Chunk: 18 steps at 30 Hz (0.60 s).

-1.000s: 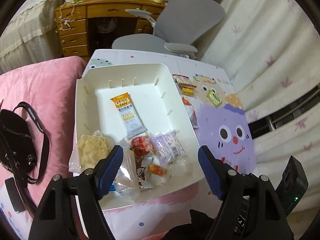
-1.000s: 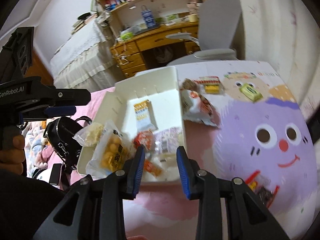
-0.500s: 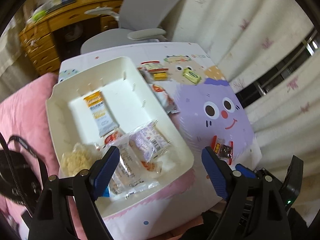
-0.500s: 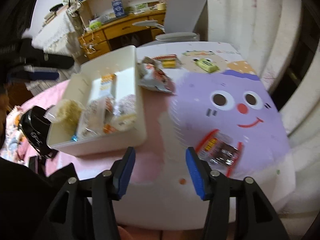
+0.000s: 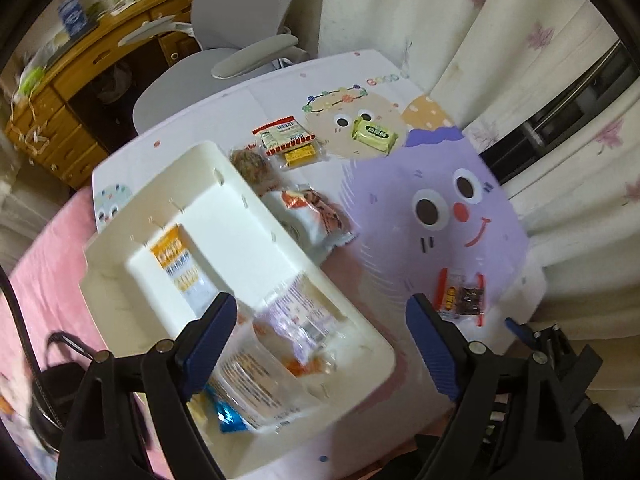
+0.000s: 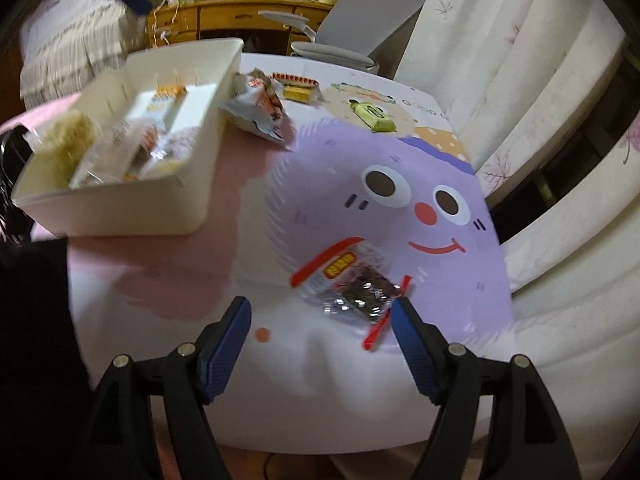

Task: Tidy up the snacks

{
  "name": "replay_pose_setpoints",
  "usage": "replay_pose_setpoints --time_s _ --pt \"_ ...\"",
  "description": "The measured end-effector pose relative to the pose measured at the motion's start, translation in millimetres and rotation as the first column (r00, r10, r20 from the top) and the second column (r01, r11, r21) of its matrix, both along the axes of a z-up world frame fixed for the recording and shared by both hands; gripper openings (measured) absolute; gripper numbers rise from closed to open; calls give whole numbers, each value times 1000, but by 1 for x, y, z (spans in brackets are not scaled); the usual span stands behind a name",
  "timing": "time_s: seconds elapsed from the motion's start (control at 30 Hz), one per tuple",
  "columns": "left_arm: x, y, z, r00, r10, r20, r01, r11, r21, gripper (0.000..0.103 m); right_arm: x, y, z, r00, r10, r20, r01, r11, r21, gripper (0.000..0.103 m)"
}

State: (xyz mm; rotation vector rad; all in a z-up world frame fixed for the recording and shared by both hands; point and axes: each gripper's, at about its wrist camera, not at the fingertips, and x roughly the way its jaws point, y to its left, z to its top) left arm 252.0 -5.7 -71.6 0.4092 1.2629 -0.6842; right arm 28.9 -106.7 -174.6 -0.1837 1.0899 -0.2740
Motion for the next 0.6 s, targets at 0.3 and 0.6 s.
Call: replay_pose_setpoints --time_s 0.3,0.6 --pt "38 -66 -23 989 -144 -11 144 973 182 88 14 -40 -25 998 -45 -53 48 998 51 74" --pt "65 -121 -86 958 -267 -108 288 891 352 92 26 -61 -47 991 -14 -130 23 998 67 74"
